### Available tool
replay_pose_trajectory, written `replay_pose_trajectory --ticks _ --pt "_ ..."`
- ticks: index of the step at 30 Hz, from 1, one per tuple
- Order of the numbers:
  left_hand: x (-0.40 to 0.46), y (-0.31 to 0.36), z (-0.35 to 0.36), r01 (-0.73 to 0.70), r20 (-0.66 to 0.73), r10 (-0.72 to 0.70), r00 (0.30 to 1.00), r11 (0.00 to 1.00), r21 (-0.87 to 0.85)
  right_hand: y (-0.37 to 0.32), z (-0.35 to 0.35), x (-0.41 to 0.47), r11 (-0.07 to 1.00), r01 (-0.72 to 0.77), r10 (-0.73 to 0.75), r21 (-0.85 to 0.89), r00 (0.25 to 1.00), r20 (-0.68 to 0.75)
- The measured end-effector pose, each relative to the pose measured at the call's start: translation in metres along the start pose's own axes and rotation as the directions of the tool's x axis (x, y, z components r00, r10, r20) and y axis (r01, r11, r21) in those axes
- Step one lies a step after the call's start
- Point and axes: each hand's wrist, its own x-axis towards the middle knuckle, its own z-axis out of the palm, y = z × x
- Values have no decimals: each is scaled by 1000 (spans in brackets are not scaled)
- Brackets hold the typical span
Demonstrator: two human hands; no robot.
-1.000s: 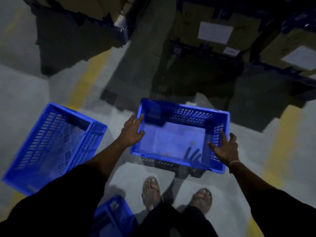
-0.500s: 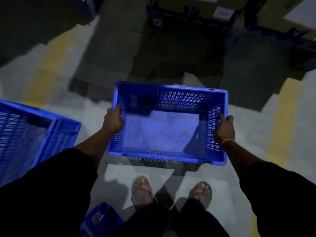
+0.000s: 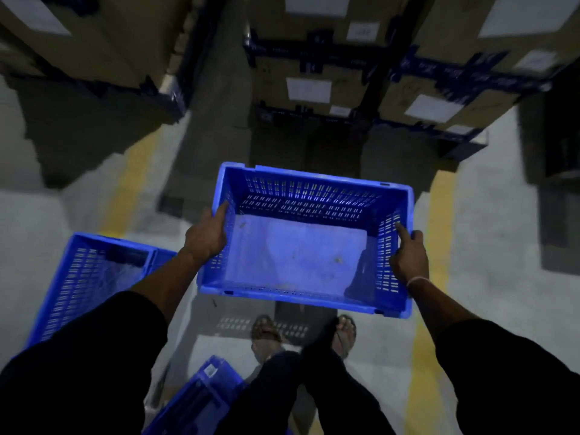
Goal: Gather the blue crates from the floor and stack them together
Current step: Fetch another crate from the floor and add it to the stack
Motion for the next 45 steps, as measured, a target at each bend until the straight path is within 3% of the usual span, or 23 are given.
replay_pose_trajectory --ticks 9,15,22,26,33,45 --pt "-155 75 -177 -235 -69 233 970 972 -12 -11 -215 -152 997 18 -27 -81 993 -114" --pt "-223 124 -237 -405 -191 380 905 907 -116 17 -295 -234 997 22 -43 -74 952 -303" --pt "-239 198 -256 -568 -263 531 806 818 -90 87 -324 -276 1000 2 10 26 886 -463" --pt "-249 265 -266 -595 -261 558 788 798 -90 133 -341 -292 991 -49 108 126 853 -510" --pt "-249 392 -246 -723 -248 689 681 687 -77 224 -371 -328 927 -157 326 340 787 -524" --pt "-276 608 -193 -894 -106 887 449 446 -51 359 -402 -414 793 -291 592 535 573 -567"
